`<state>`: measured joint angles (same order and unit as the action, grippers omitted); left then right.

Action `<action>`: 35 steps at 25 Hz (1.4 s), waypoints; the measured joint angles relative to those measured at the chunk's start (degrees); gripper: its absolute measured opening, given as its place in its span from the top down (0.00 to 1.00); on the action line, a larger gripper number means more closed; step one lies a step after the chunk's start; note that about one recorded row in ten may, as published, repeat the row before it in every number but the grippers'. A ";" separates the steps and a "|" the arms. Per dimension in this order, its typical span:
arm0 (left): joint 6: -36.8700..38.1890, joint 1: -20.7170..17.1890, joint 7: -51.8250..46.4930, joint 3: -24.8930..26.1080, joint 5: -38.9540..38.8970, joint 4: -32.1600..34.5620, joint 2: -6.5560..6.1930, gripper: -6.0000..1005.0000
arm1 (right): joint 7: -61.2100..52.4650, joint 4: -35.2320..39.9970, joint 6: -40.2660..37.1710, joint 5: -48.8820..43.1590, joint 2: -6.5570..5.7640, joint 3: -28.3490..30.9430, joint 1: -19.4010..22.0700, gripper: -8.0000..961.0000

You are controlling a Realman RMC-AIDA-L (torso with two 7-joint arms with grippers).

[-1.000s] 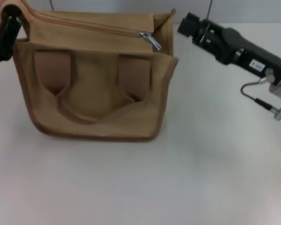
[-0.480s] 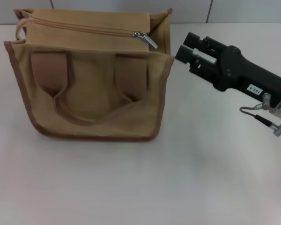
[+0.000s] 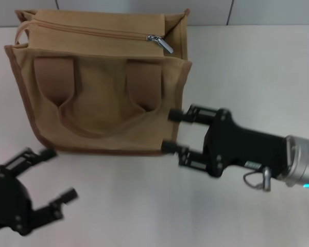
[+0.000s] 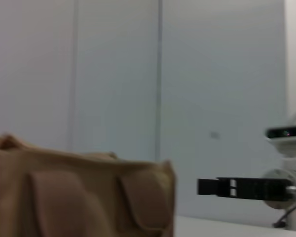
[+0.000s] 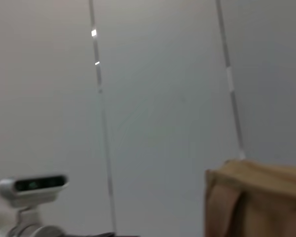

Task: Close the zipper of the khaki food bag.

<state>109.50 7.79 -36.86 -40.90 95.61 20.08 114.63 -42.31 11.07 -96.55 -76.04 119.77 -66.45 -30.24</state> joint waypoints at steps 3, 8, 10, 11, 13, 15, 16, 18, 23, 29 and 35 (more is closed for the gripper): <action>-0.19 2.72 -0.41 -0.04 4.69 0.02 0.25 0.18 | 0.26 -0.76 0.83 0.01 0.08 -3.31 -0.40 0.39; -0.41 4.79 -1.77 -0.06 7.20 0.04 0.13 0.18 | 1.10 -1.70 1.21 -0.04 0.11 -3.69 0.20 0.31; -0.57 5.44 -2.16 -0.06 8.36 0.20 0.05 0.18 | 1.39 -1.86 1.49 -0.05 0.11 -4.43 0.58 0.28; -0.73 5.87 -2.35 -0.03 9.81 0.57 0.09 0.18 | 1.72 -2.02 2.28 -0.05 0.11 -5.48 0.68 0.27; -0.83 6.05 -2.40 0.03 10.38 0.69 0.14 0.18 | 1.83 -2.11 2.98 -0.06 0.11 -6.20 0.67 0.24; -1.30 6.28 -2.54 0.26 11.14 0.77 0.24 0.18 | 1.87 -2.20 4.31 -0.07 0.11 -7.80 0.47 0.17; -1.68 6.36 -2.86 0.35 11.36 0.77 0.38 0.18 | 1.97 -2.20 4.95 -0.08 0.11 -8.96 0.25 0.14; -1.95 6.38 -3.04 0.36 11.43 0.76 0.53 0.18 | 2.15 -2.20 5.00 -0.08 0.11 -9.20 0.25 0.14; -2.83 6.40 -3.08 0.39 11.47 0.61 1.03 0.18 | 2.56 -2.18 5.59 0.10 0.11 -9.30 0.27 0.14; -3.15 5.98 -2.77 0.42 11.26 0.53 1.78 0.18 | 2.58 -2.09 5.80 0.30 0.11 -8.91 0.18 0.14; -3.49 5.91 -2.68 0.47 11.17 0.44 2.01 0.18 | 2.59 -2.04 5.95 0.39 0.11 -9.06 0.20 0.14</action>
<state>106.01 13.71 -39.54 -40.43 106.78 20.52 116.64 -39.72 9.03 -90.60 -75.65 119.89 -75.51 -30.04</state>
